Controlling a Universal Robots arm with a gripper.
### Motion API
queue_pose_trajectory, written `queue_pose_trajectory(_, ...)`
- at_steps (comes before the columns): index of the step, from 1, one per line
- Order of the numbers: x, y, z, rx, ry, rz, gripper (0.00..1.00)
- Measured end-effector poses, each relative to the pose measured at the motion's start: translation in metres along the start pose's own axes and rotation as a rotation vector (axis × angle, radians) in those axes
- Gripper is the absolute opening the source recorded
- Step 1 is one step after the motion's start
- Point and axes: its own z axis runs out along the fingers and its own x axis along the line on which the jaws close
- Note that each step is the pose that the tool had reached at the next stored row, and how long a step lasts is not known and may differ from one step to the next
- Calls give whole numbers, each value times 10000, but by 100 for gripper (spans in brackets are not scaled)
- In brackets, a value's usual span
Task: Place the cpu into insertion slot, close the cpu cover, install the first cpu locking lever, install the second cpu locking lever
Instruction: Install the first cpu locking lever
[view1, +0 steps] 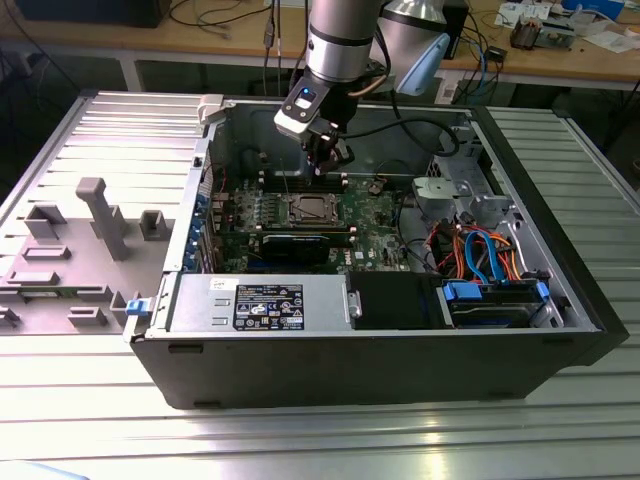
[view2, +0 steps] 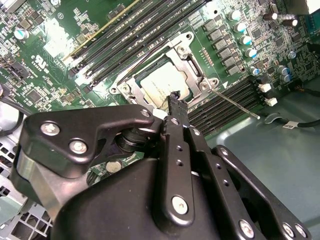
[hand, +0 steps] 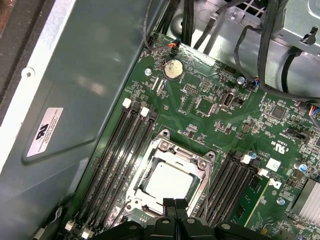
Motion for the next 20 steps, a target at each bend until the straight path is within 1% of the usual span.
queue_pose_trajectory(20,0,0,0,2,-8,-116,11)
